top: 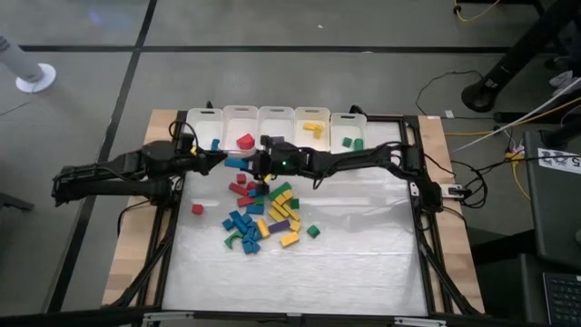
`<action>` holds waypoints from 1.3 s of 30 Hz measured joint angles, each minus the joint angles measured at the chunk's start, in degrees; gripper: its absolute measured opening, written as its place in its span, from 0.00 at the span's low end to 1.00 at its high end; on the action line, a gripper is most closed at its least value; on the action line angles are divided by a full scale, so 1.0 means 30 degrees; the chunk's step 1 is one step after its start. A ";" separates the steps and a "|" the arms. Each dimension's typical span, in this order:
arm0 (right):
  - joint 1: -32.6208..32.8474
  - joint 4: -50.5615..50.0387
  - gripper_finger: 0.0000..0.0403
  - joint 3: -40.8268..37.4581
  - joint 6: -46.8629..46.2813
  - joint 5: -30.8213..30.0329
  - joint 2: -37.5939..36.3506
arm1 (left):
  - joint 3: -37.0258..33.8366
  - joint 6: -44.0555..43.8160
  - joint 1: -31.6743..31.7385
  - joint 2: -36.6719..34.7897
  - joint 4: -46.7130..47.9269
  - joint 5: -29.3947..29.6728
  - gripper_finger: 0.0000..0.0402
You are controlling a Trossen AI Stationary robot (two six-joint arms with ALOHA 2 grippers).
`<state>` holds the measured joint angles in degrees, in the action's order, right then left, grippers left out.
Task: Sort blocks
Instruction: Put the blue block into the left white bin
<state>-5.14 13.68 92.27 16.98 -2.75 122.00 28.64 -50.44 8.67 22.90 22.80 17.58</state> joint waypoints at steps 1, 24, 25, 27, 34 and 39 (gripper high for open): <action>0.0052 0.0049 0.28 0.0000 0.0013 -0.0254 0.0004 | 0.0007 -0.0205 0.0000 0.0054 0.0141 -0.0274 0.48; 0.0123 0.1279 0.30 0.0007 0.0101 -0.0720 0.0004 | 0.0007 0.0203 -0.0015 0.2889 -0.1452 -0.1513 0.47; 0.0123 0.1272 0.30 0.0007 0.0101 -0.0720 0.0004 | 0.0007 0.0362 -0.0015 0.3008 -0.1617 -0.1509 0.45; 0.0123 0.1258 0.30 0.0007 0.0101 -0.0720 0.0004 | 0.0007 0.0376 -0.0015 0.3203 -0.1755 -0.1508 0.41; 0.0123 0.1243 0.30 0.0007 0.0127 -0.0736 0.0006 | 0.0007 0.0457 -0.0015 0.3547 -0.1834 -0.1495 0.19; 0.0108 0.1272 0.34 0.0022 0.0053 -0.0734 0.0012 | 0.0007 0.0618 -0.0015 0.3547 -0.1840 -0.1073 0.10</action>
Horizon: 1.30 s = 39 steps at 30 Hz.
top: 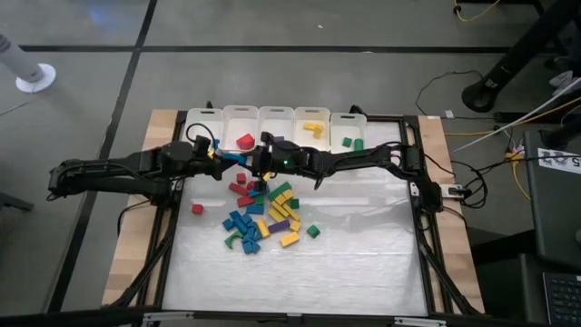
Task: Sort blocks
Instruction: Put the blue block into the left white bin
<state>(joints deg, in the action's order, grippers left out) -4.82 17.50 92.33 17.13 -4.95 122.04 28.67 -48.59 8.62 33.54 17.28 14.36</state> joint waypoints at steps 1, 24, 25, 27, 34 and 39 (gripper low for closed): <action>-0.0005 0.0005 0.34 0.0005 -0.0052 0.0000 0.0000 | 0.0000 0.0183 -0.0003 0.0000 0.0000 0.0055 0.10; -0.0029 -0.9664 0.55 0.0007 -0.2223 -0.7286 -0.3135 | -0.0015 0.3476 0.2327 -0.0437 0.3611 0.5861 0.11; -0.0036 -1.0613 0.55 0.0007 -0.2770 -0.6788 -0.3368 | -0.0015 0.3805 0.2666 -0.0437 0.4175 0.6422 0.11; -0.0030 -1.2382 0.53 0.0007 -0.3570 -0.5415 -0.3712 | -0.0015 0.4256 0.3346 -0.0388 0.5028 0.7478 0.11; 0.0000 -1.6837 0.49 -0.0015 -0.4302 0.0589 -0.3614 | -0.0015 0.5109 0.5484 -0.0155 0.5697 0.8277 0.16; 0.0000 -1.7914 0.48 -0.0070 -0.4280 0.2242 -0.2996 | -0.0015 0.6881 0.6481 0.0087 0.5721 0.8310 0.21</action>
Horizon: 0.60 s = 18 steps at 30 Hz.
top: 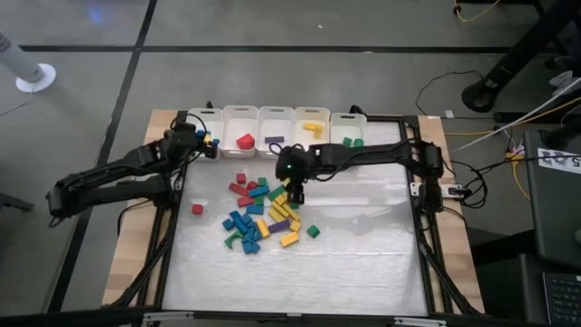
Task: Sort blocks
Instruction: Put the blue block into the left white bin, then put the yellow block into the middle right white bin
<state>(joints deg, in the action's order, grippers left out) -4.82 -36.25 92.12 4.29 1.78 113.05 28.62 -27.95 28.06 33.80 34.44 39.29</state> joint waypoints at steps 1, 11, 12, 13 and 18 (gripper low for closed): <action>0.0000 -0.0147 0.48 0.0001 0.0000 0.0016 0.0175 | 0.0000 0.0118 0.0153 0.0099 0.0006 -0.0008 0.22; -0.0007 -0.1273 0.48 0.0010 0.2748 0.0152 0.1470 | 0.0000 0.0183 0.0681 0.1291 0.0287 -0.0046 0.34; -0.0007 -0.1456 0.48 0.0003 0.3081 0.0227 0.1504 | 0.0000 0.0178 0.0681 0.1408 0.0223 -0.0050 0.35; -0.0007 -0.1458 0.48 -0.0003 0.3358 0.0278 0.1553 | 0.0000 0.0105 0.0680 0.1515 0.0214 -0.0067 0.36; -0.0007 -0.1224 0.48 0.0004 0.4278 0.0717 0.1704 | 0.0000 -0.0181 0.0681 0.2088 0.0224 -0.0075 0.37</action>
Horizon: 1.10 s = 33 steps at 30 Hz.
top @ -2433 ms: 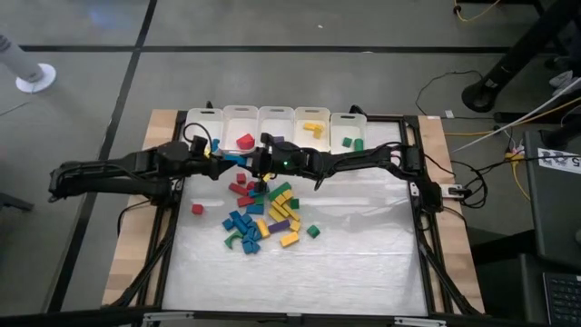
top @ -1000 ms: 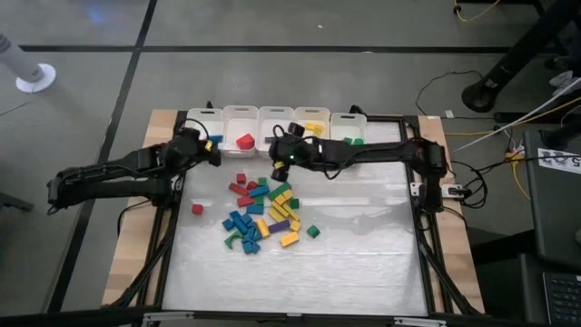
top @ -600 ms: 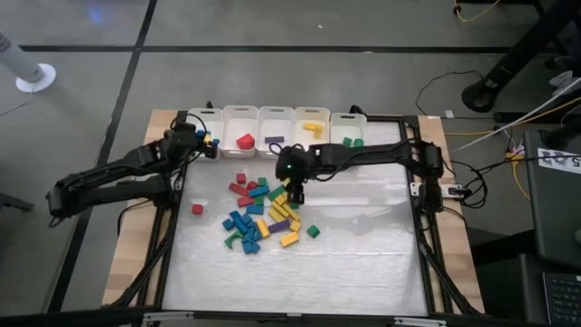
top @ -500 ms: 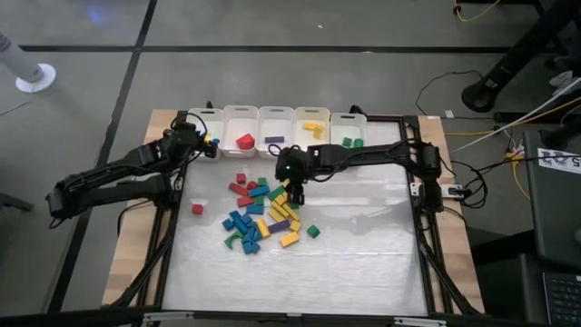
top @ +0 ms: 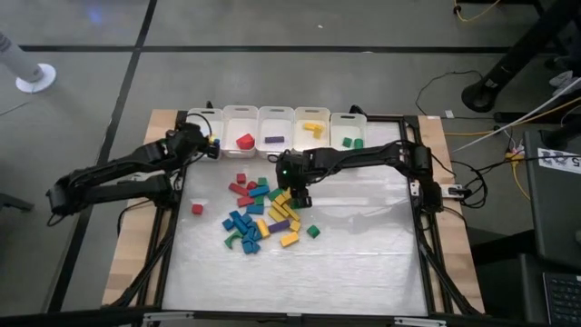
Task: Sort blocks
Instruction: Put the yellow block into the middle right white bin
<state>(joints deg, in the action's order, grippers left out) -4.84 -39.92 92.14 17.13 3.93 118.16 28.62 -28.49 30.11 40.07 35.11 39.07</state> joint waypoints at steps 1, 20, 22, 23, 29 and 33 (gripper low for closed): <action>0.0000 0.0182 0.48 0.0009 0.0075 0.0197 0.0087 | 0.0000 0.0007 0.0000 0.0104 0.0014 0.0000 0.37; 0.0000 0.1136 0.48 0.0022 0.0463 0.1900 0.2363 | 0.0000 -0.0080 0.0000 0.1103 0.0066 0.0005 0.37; 0.0000 0.1069 0.46 0.0023 0.0457 0.1877 0.2385 | 0.0000 -0.0080 0.0000 0.1103 0.0063 0.0000 0.37; 0.0000 0.1056 0.44 0.0029 0.0453 0.1870 0.2385 | 0.0000 -0.0080 0.0000 0.1103 0.0066 0.0002 0.37; 0.0000 0.0196 0.33 0.0675 0.0431 0.1729 0.2451 | 0.0000 -0.0090 0.0000 0.1096 0.0062 0.0005 0.37; 0.0000 -0.1280 0.33 0.1804 0.0429 0.0991 0.2458 | 0.0000 -0.0131 0.0000 0.1096 0.0058 -0.0004 0.37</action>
<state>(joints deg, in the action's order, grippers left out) -4.84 -43.76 97.55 18.42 6.90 125.54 28.62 -28.88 30.11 43.35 35.29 39.06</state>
